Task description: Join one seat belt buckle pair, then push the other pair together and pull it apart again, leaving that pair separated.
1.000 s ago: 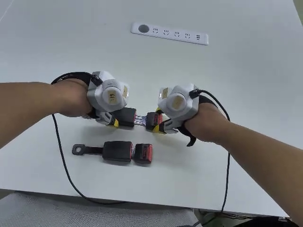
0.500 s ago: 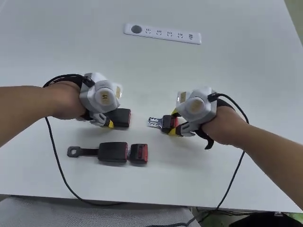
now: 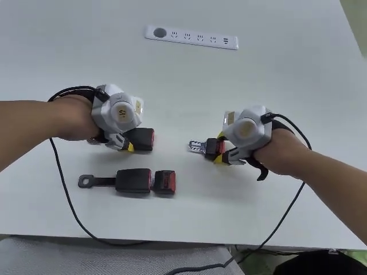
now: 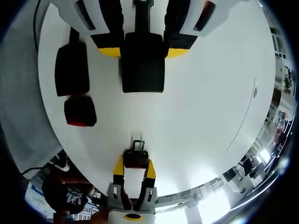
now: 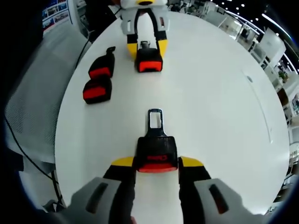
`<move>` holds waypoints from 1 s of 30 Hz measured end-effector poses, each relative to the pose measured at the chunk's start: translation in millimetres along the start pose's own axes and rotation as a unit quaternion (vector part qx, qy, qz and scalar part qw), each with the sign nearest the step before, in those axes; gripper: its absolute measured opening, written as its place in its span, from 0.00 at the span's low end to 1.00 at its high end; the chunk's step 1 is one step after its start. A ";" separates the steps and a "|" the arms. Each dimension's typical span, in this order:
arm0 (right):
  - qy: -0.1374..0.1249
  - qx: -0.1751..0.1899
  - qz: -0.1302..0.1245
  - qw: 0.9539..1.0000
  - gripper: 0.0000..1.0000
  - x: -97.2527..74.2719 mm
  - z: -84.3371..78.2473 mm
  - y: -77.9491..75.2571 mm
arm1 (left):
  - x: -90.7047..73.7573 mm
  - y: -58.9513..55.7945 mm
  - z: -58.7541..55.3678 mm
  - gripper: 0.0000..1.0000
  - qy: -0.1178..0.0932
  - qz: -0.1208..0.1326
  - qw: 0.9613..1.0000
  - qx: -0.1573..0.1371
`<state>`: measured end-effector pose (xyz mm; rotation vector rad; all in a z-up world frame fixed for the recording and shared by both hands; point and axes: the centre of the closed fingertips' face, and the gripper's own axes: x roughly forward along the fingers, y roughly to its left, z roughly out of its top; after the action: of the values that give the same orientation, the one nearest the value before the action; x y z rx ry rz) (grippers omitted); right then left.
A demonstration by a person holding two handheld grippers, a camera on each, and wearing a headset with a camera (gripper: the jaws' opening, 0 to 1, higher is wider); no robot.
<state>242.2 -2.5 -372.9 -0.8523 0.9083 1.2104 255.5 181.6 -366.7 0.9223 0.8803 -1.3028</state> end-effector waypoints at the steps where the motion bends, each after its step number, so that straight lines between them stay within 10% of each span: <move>1: 0.002 0.003 -0.002 1.000 0.38 -0.4 -0.6 -0.1 | 0.3 0.4 0.1 0.33 0.003 0.000 1.000 -0.002; 9: -0.003 0.031 -0.024 0.999 0.46 -6.8 -7.2 0.3 | -4.4 -0.4 -4.0 0.36 0.014 0.020 1.000 0.010; 15: -0.025 0.059 -0.044 0.997 0.52 -20.6 -6.6 4.6 | -28.9 5.4 -0.5 0.39 -0.020 0.049 0.998 -0.037; 30: -0.105 0.109 -0.078 0.985 0.71 -56.0 10.8 45.0 | -76.1 -63.1 -24.6 0.64 -0.051 0.091 0.986 -0.126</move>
<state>192.6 -7.6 -320.0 -0.5969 0.7718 1.0224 186.8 231.0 -310.1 0.7129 0.8387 -1.0445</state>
